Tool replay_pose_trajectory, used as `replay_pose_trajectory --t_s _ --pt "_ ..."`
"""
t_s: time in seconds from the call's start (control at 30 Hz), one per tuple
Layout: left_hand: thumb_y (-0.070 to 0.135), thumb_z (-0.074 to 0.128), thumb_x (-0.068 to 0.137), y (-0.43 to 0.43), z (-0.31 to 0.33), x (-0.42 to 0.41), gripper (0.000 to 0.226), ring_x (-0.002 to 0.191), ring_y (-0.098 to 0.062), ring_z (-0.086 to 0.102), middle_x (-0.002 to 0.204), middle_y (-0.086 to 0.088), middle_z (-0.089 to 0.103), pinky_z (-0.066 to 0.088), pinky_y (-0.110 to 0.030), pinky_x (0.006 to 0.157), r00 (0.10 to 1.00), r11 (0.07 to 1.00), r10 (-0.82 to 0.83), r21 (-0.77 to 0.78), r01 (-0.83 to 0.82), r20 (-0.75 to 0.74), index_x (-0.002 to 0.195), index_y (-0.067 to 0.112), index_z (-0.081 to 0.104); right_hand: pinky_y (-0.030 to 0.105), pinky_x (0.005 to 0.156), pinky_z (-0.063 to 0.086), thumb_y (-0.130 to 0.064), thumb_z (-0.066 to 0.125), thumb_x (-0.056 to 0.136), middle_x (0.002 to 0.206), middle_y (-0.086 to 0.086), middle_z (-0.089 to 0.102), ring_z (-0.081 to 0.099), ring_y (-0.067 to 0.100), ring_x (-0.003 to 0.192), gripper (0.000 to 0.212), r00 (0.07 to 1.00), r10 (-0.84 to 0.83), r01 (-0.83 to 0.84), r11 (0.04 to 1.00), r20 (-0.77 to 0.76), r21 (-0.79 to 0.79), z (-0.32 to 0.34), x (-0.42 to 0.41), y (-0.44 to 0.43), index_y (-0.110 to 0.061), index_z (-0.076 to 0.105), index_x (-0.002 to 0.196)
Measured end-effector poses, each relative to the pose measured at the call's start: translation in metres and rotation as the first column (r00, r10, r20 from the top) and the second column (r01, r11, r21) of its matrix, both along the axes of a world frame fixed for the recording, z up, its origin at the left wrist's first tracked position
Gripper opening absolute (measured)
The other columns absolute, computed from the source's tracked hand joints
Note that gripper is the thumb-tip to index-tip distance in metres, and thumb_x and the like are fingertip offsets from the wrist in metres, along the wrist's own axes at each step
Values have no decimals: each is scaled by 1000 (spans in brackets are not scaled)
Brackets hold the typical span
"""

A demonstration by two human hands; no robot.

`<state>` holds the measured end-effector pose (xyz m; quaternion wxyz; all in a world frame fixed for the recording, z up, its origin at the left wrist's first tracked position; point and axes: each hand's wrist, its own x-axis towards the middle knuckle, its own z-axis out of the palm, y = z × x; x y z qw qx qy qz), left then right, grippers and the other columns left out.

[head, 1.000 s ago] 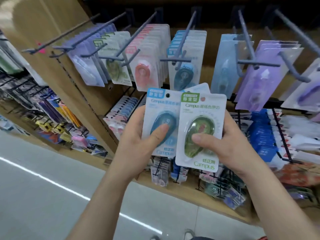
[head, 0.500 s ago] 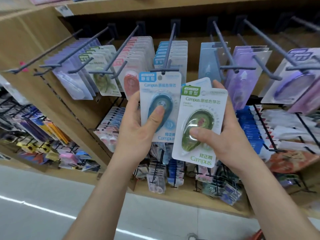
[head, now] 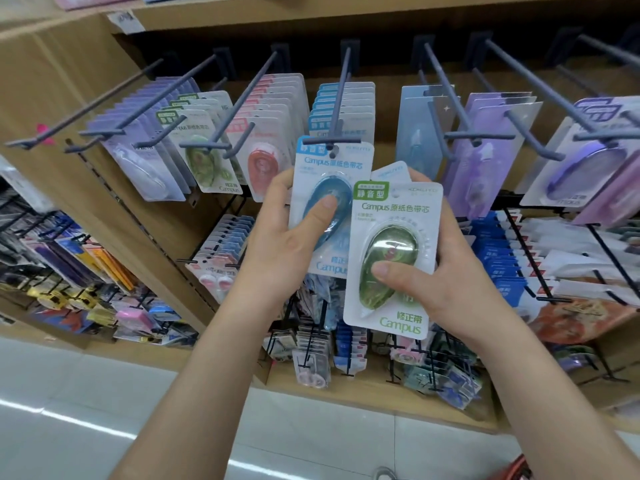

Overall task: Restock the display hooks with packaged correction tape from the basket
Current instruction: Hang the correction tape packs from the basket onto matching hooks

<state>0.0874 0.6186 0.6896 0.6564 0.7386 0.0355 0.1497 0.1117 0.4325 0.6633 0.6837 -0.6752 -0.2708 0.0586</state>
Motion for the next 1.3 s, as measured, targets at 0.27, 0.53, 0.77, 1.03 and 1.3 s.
replay_pose_trajectory --t_s 0.27,0.53,0.77,1.03,1.3 --pt "11 63 93 4 -10 -8 38 95 -23 73 102 -4 76 60 -37 78 995 976 -20 -219 -1 -95 127 23 52 19 79 55 -13 73 74 120 -26 64 65 1 110 87 993 -94 98 994 -64 55 -6 3 0 -41 29 143" --pt "28 75 86 -3 -25 21 11 67 -12 70 78 2 77 55 -21 60 964 963 218 -130 -238 -152 87 18 72 16 72 54 5 69 82 104 -32 68 67 -4 99 72 973 -177 194 974 -146 115 -14 2 0 -41 38 128" --pt "30 78 84 -7 -33 57 28 65 -15 65 75 -4 73 58 -24 67 944 902 201 -326 -283 -264 91 5 68 22 68 56 -12 84 70 100 -13 75 72 8 92 58 950 -172 215 966 -262 145 -19 -1 2 -28 56 118" --pt "39 66 90 -28 -32 -12 19 90 -10 65 97 3 67 57 -25 76 986 986 156 -44 -159 -58 107 29 63 23 68 57 -29 76 66 99 -10 76 73 10 92 50 940 -198 241 962 -277 129 -19 -9 7 -24 60 113" --pt "29 71 75 -35 -32 -24 35 81 -13 71 90 -2 75 56 -23 68 992 961 -109 -264 88 -66 104 8 68 25 78 57 -36 64 80 113 -7 72 70 11 102 45 968 -110 140 983 -226 122 -14 -15 7 -26 56 123"
